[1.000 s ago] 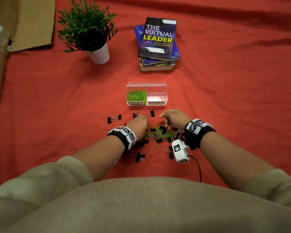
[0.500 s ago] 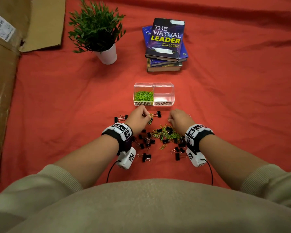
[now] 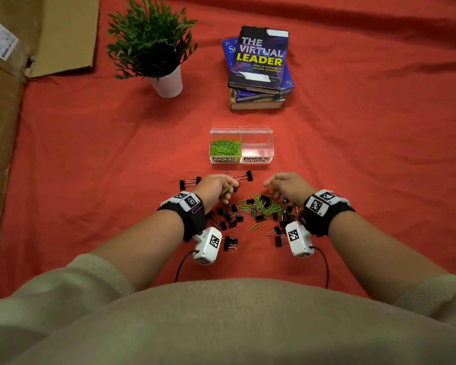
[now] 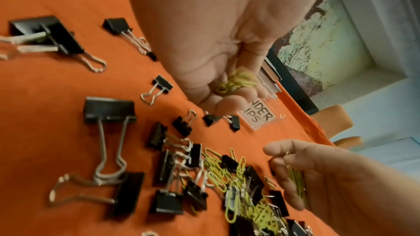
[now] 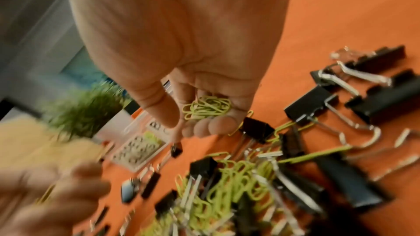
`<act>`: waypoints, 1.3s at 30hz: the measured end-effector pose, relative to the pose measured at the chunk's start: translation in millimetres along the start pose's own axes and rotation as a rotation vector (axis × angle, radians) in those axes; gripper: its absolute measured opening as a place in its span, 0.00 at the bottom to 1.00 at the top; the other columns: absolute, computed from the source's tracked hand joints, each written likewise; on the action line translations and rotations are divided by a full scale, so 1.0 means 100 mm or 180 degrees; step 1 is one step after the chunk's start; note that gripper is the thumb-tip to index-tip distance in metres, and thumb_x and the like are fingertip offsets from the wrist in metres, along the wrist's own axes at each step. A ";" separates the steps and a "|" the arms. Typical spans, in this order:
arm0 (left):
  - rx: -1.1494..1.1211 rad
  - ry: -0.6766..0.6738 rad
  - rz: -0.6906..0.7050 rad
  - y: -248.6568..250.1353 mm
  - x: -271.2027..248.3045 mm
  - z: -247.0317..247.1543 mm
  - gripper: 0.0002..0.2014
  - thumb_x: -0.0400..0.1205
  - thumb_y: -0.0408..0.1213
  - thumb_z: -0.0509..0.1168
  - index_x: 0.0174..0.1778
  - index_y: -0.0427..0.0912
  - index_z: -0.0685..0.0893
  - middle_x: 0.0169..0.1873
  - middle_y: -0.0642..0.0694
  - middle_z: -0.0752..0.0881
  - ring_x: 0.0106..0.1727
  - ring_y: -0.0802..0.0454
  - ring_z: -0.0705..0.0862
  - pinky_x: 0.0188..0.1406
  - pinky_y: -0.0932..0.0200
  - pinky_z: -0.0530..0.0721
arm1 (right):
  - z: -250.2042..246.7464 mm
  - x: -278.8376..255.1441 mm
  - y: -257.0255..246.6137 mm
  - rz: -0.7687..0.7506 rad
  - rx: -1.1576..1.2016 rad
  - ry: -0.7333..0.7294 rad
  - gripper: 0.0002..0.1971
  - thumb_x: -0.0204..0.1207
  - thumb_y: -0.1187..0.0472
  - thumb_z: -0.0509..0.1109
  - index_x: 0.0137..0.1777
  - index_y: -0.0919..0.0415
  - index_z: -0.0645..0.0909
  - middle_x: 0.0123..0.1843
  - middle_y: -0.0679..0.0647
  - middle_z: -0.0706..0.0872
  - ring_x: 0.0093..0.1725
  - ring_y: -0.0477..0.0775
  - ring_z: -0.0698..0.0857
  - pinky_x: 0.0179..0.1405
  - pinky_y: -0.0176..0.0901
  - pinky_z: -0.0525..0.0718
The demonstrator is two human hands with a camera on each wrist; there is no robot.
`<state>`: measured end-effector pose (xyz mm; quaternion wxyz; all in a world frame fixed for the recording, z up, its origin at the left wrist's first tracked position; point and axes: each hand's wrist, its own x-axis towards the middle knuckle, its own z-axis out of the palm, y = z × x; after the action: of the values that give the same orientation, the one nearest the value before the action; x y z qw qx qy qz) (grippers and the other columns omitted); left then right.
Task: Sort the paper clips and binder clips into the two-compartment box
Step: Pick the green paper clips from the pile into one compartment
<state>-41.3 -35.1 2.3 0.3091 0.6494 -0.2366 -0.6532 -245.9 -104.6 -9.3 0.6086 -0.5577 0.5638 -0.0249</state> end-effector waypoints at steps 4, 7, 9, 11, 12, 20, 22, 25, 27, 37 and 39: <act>0.0010 -0.0034 -0.0128 -0.01 0.04 0.08 0.12 0.83 0.35 0.51 0.37 0.40 0.77 0.28 0.48 0.73 0.26 0.54 0.70 0.25 0.61 0.71 | 0.09 -0.11 0.01 -0.0471 -0.1654 -0.0085 0.12 0.75 0.67 0.68 0.56 0.55 0.80 0.34 0.43 0.75 0.28 0.40 0.72 0.22 0.27 0.70; 0.1476 0.0234 0.0314 -0.06 0.11 0.16 0.12 0.84 0.45 0.59 0.39 0.42 0.77 0.27 0.51 0.73 0.26 0.54 0.69 0.26 0.61 0.67 | 0.12 -0.14 0.06 -0.0715 -0.2325 -0.0085 0.17 0.74 0.67 0.68 0.61 0.52 0.78 0.31 0.39 0.71 0.30 0.39 0.73 0.22 0.29 0.66; 0.2328 0.0275 0.0819 -0.12 0.14 0.24 0.06 0.81 0.42 0.65 0.43 0.43 0.78 0.30 0.52 0.77 0.30 0.54 0.74 0.27 0.62 0.70 | 0.12 -0.13 0.11 -0.0762 -0.2489 -0.0024 0.17 0.74 0.64 0.69 0.62 0.53 0.77 0.30 0.41 0.72 0.33 0.47 0.77 0.26 0.36 0.70; 0.3074 0.0117 0.1104 -0.16 0.16 0.29 0.06 0.80 0.38 0.67 0.51 0.46 0.80 0.41 0.49 0.84 0.40 0.50 0.81 0.36 0.60 0.76 | 0.12 -0.13 0.14 -0.0765 -0.2533 0.0016 0.16 0.74 0.62 0.70 0.62 0.55 0.76 0.30 0.42 0.72 0.36 0.51 0.77 0.33 0.40 0.71; 0.3400 0.0031 0.1204 -0.18 0.17 0.31 0.08 0.79 0.37 0.66 0.54 0.48 0.81 0.47 0.47 0.85 0.47 0.47 0.83 0.42 0.58 0.79 | 0.12 -0.13 0.15 -0.0763 -0.2532 0.0026 0.16 0.74 0.60 0.70 0.61 0.56 0.76 0.31 0.42 0.73 0.37 0.50 0.77 0.34 0.40 0.70; 0.4568 -0.0192 0.1433 -0.20 0.23 0.36 0.14 0.80 0.33 0.59 0.61 0.46 0.78 0.59 0.43 0.81 0.61 0.41 0.81 0.51 0.48 0.82 | -0.07 -0.06 0.15 -0.0430 -0.1832 0.0727 0.17 0.75 0.52 0.71 0.59 0.57 0.73 0.42 0.48 0.79 0.41 0.52 0.81 0.33 0.39 0.75; 0.4706 -0.0172 0.1437 -0.20 0.24 0.37 0.12 0.81 0.34 0.58 0.61 0.43 0.77 0.60 0.41 0.80 0.61 0.40 0.81 0.51 0.47 0.81 | -0.08 -0.05 0.14 -0.0428 -0.1931 0.0794 0.16 0.76 0.53 0.70 0.60 0.56 0.73 0.45 0.52 0.82 0.43 0.54 0.83 0.38 0.44 0.80; 0.4697 -0.0079 0.1431 -0.22 0.25 0.36 0.11 0.83 0.35 0.56 0.59 0.38 0.76 0.59 0.39 0.80 0.60 0.38 0.81 0.52 0.45 0.81 | -0.04 -0.05 0.16 -0.0514 -0.2258 0.0615 0.06 0.77 0.60 0.67 0.53 0.56 0.78 0.50 0.54 0.86 0.46 0.55 0.84 0.42 0.43 0.81; 0.4570 -0.0063 0.1376 -0.23 0.25 0.35 0.10 0.84 0.36 0.56 0.58 0.38 0.76 0.59 0.39 0.80 0.60 0.38 0.81 0.53 0.46 0.82 | -0.01 -0.06 0.20 -0.0530 -0.2472 0.0458 0.06 0.76 0.59 0.67 0.52 0.57 0.79 0.52 0.55 0.85 0.50 0.57 0.84 0.46 0.46 0.82; 0.3610 0.0703 0.1061 -0.10 0.18 0.09 0.05 0.81 0.35 0.59 0.49 0.42 0.79 0.49 0.45 0.84 0.49 0.45 0.82 0.45 0.54 0.79 | 0.14 -0.09 0.26 -0.0502 -0.2414 0.0521 0.08 0.78 0.61 0.61 0.53 0.62 0.77 0.50 0.58 0.85 0.49 0.60 0.85 0.48 0.49 0.83; 0.3702 0.0709 0.1065 -0.10 0.17 0.06 0.06 0.79 0.36 0.60 0.50 0.44 0.78 0.50 0.45 0.84 0.49 0.44 0.83 0.47 0.51 0.82 | 0.12 -0.11 0.26 -0.0541 -0.2463 0.0546 0.09 0.77 0.59 0.62 0.53 0.61 0.77 0.51 0.58 0.85 0.49 0.60 0.84 0.48 0.50 0.84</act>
<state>-47.9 -40.4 -16.6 0.0254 0.7301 -0.6191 -0.2880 -256.5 -79.9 -23.6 0.3002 -0.7861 0.5323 0.0925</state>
